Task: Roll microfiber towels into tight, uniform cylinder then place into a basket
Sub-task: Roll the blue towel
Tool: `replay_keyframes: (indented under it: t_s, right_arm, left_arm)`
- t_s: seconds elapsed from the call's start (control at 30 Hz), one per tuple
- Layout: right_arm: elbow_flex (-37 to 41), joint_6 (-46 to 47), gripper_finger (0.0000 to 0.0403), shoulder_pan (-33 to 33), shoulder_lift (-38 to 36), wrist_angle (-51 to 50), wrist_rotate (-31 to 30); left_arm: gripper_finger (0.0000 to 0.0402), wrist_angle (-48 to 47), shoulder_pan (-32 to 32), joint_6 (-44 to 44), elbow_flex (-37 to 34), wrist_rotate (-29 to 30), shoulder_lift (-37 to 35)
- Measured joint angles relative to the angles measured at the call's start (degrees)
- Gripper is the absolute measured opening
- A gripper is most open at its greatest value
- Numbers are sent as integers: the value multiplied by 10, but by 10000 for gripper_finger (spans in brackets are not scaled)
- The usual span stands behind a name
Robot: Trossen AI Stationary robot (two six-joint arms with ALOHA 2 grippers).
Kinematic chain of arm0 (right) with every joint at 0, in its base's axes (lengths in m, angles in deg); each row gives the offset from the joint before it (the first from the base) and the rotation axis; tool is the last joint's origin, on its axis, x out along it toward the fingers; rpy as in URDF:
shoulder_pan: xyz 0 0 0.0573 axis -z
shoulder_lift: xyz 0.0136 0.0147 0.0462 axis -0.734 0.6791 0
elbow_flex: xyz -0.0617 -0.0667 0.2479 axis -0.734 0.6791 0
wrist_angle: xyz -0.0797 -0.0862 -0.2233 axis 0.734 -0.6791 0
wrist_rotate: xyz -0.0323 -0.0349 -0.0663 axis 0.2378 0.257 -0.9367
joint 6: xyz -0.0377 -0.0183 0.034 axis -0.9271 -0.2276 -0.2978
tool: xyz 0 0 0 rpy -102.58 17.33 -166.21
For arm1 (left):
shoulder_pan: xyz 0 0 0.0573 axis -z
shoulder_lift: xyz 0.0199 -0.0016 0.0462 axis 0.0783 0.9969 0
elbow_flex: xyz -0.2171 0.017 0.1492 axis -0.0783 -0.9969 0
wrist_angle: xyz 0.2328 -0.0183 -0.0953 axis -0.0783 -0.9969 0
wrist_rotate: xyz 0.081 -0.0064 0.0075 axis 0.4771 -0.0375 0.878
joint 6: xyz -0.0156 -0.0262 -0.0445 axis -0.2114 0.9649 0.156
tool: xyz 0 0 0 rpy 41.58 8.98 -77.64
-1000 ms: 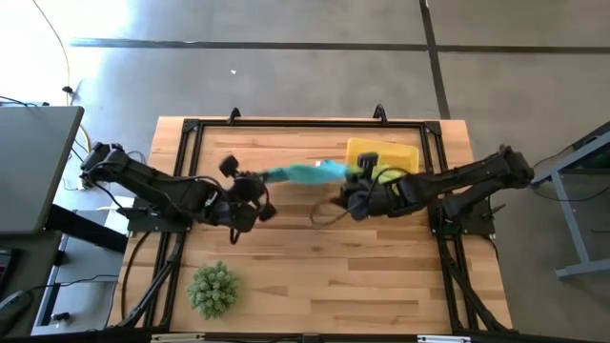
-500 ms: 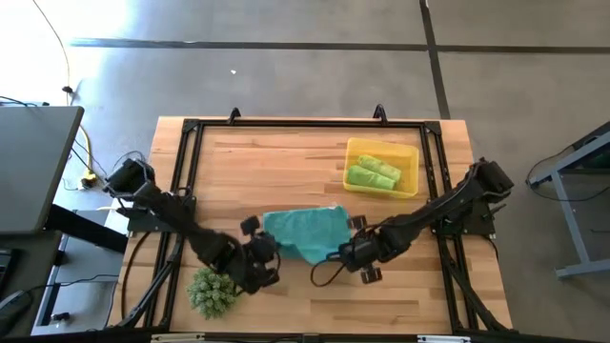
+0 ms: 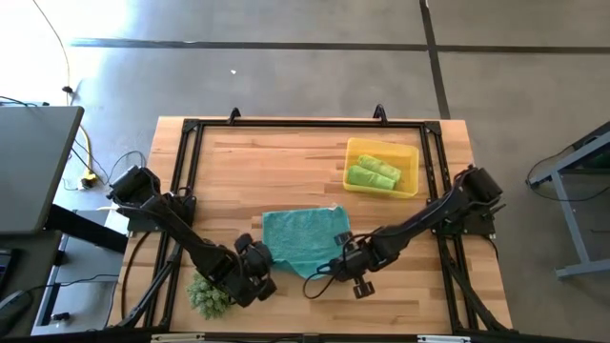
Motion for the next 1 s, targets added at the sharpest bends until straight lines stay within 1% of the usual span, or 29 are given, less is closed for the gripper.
replay_keyframes:
  t_s: [0.03, 0.1, 0.27, 0.4, 0.57, 0.67, 0.8, 1.0]
  right_arm:
    - [1, 2, 0, 0, 2, 9, 0]
    - [28, 14, 0, 0, -3, 37, 0]
    - [159, 69, 0, 10, -54, 207, 18]
    - [231, 76, 0, 23, -109, 280, 10]
    - [286, 61, 0, 66, -157, 285, 8]
    - [300, 44, 0, 104, -160, 283, 8]
    - [301, 8, 0, 152, -147, 268, 8]
    - [300, -76, 0, 204, -141, 272, 13]
  left_arm:
    - [1, 8, 1, 9, -6, 0, 0]
    - [1, 19, 1, 29, -17, 0, 0]
    - [1, 26, 2, 64, -27, 5, 0]
    - [1, 23, -6, 99, -27, 44, 0]
    - [1, -16, -22, 176, -27, 99, -9]
    - [1, -69, -32, 234, -27, 119, -9]
    - [1, -115, -50, 277, -27, 113, -4]
    - [1, -116, -75, 278, -32, 113, -2]
